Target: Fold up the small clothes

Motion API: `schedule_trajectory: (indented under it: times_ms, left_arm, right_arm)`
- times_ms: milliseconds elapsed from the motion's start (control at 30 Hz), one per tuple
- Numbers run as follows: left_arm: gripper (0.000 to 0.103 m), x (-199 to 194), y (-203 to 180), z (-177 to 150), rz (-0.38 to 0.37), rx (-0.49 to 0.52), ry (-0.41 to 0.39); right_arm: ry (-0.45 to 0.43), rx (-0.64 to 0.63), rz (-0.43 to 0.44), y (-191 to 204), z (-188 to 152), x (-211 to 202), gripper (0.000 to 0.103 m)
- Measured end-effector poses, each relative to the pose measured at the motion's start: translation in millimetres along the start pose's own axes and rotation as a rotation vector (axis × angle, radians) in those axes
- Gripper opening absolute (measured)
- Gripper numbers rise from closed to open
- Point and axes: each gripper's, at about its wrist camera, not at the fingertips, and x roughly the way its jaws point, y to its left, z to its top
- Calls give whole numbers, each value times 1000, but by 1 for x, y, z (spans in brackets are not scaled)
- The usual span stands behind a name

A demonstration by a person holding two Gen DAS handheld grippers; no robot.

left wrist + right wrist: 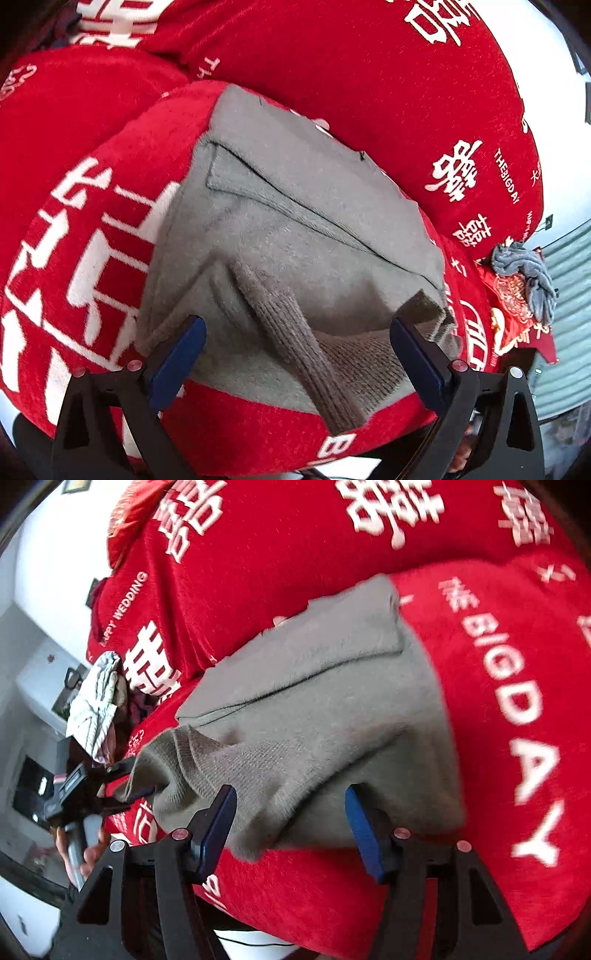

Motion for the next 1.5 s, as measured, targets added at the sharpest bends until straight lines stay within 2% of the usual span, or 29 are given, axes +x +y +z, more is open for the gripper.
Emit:
schedule_trajectory:
  times_ms: [33,67,100,167,233,333,500,633,700,933,1000,1067,1100,1300,1500]
  left_arm:
    - [99,2,-1,0,-11,-6,20]
    - [94,3,-1,0,-13,-12,33]
    - [86,5,-2,-1,-13,-17,47]
    - [35,13,-5,-3,-13,-16,99]
    - [14,22,-7,-7,9,-17,134]
    - [13,13,-10,-12,4,-27,94]
    - [12,-23,-19,-17,-80,-22,1]
    - [12,-42,-25,-11,-106,-19,-57]
    - [8,-41,-27,-7,-75,-6,-65]
    - [7,-34,-16,-9,-136,-48,-67]
    - [7,-49,-11,-11,-173,-61,-127]
    - [7,-69,-11,-8,-196,-57,-225]
    - [7,-74,-13,-5,-181,-46,-251]
    - [7,-78,-27,6,-76,14,-293]
    - [7,-87,-27,14,-8,-4,-400]
  right_arm:
    - [9,0,6,0,-1,5,50]
    - [22,-9,3,2,-2,11,30]
    - [38,-25,-2,4,-3,17,20]
    - [38,-49,-20,7,-5,20,11]
    - [18,-61,-13,7,-6,16,9]
    - [-13,-76,-1,8,-6,7,8]
    - [-92,-102,26,12,-1,-22,7]
    - [-154,-122,45,21,11,-41,7]
    - [-166,-136,49,27,16,-43,7]
    - [-158,-164,7,37,22,-38,7]
    - [-156,-169,-5,37,23,-38,7]
    - [-159,-169,-10,37,26,-39,7]
    - [-163,-170,-14,38,29,-40,7]
    - [-192,-206,-29,54,47,-45,7]
    - [-241,-214,-80,65,60,-52,7]
